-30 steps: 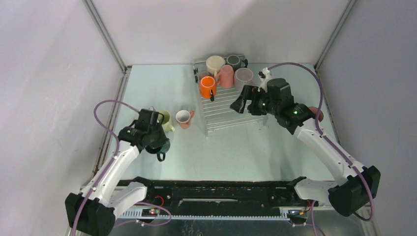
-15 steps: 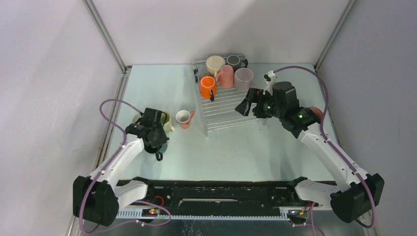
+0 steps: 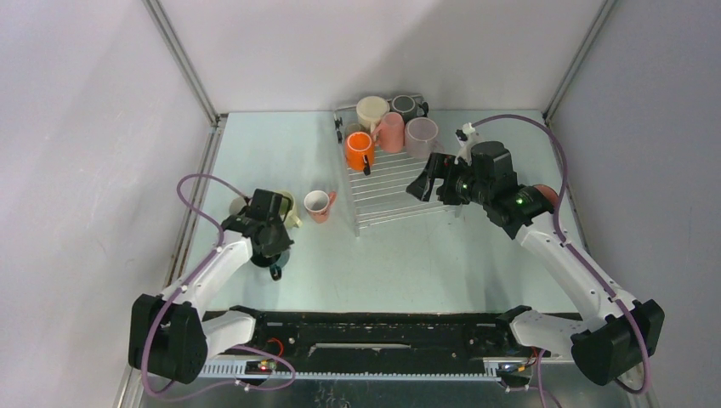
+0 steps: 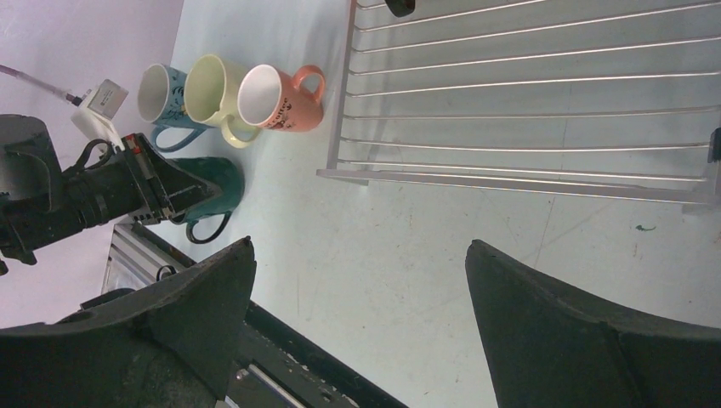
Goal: Unload the cups from the dish rack
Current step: Place the cup at the center of the board.
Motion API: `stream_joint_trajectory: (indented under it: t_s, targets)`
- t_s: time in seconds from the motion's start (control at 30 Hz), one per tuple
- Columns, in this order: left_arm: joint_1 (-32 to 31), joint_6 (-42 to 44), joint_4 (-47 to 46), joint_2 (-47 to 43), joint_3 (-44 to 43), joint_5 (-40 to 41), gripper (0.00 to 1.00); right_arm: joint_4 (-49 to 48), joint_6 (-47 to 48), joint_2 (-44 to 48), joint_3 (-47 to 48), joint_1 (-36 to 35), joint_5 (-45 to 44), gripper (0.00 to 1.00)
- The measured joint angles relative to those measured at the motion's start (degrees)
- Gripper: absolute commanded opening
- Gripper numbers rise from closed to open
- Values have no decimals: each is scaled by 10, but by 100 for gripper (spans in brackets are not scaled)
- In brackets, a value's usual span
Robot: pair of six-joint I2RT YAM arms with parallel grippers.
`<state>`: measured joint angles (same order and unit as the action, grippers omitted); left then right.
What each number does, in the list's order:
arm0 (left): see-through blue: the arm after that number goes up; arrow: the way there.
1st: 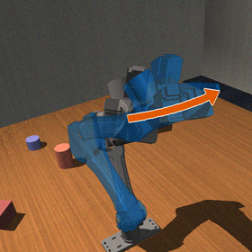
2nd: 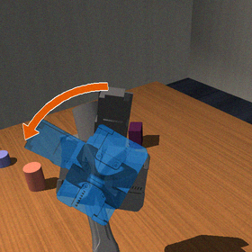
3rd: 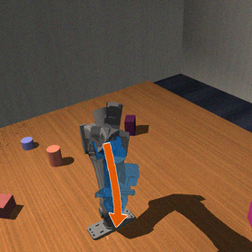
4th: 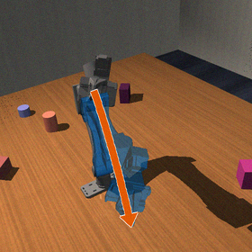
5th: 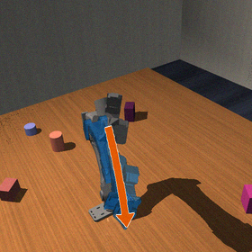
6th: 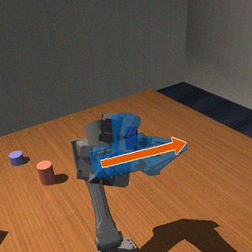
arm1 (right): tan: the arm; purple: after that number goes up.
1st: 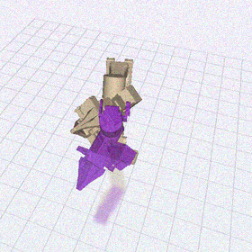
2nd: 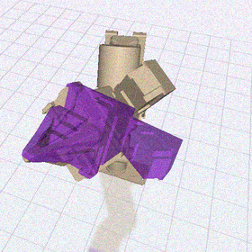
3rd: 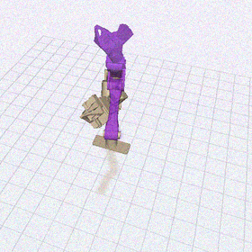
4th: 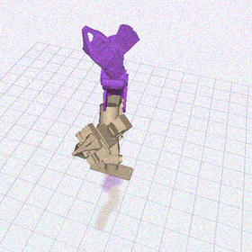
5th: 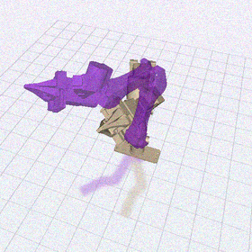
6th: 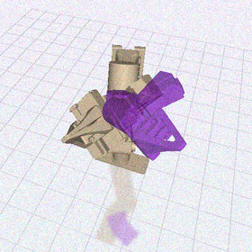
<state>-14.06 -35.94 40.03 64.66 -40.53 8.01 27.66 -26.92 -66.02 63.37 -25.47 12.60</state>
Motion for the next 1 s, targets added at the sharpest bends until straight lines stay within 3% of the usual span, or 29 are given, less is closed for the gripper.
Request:
stream_joint_trajectory:
  t_s: [0.37, 0.83, 1.0]
  targets:
    - [0, 5, -28, 1, 5, 7, 34, 0, 0, 0, 0, -1, 5, 100]
    - [1, 17, -37, -24, 16, 3, 51, -2, -4, 0, 0, -13, 6, 100]
    - [1, 28, -22, -58, 13, -12, 67, -5, -5, -1, 0, -14, 6, 100]
